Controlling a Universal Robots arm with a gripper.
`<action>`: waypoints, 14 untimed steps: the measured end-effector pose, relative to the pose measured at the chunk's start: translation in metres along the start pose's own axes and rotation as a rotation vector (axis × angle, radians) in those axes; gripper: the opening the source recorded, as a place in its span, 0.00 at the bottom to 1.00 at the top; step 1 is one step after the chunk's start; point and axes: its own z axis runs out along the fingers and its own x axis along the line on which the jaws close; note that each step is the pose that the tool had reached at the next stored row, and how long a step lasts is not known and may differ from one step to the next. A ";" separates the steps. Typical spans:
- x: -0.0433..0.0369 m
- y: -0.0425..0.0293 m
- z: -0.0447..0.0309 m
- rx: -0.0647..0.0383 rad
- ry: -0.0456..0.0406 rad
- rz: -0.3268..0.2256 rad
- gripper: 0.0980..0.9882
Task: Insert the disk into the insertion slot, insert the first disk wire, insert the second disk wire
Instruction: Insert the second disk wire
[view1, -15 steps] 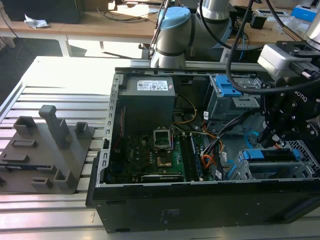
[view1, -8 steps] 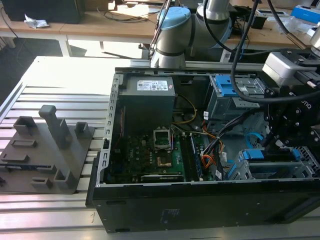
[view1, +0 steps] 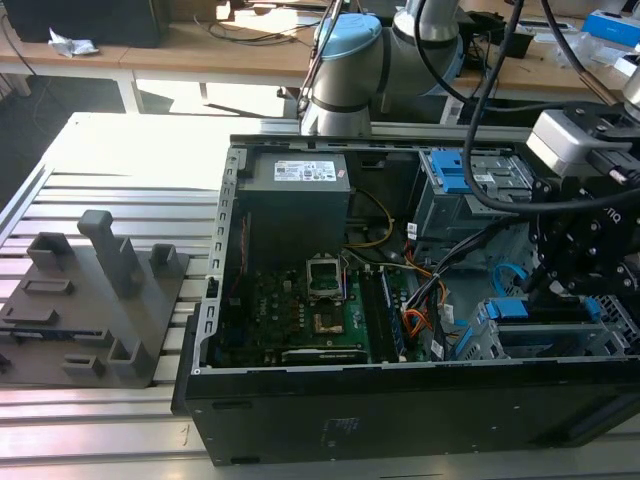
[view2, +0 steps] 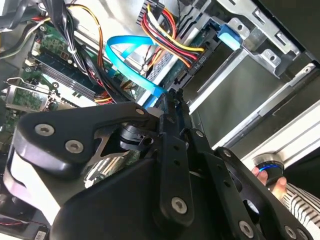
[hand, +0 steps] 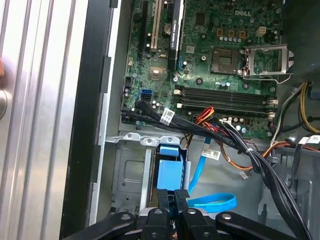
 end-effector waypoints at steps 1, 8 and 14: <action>0.0000 -0.0005 0.0004 0.000 -0.0113 0.002 0.07; 0.0018 -0.0078 0.0041 -0.003 -0.0158 0.015 0.07; 0.0033 -0.0149 0.0101 -0.008 -0.0219 0.034 0.07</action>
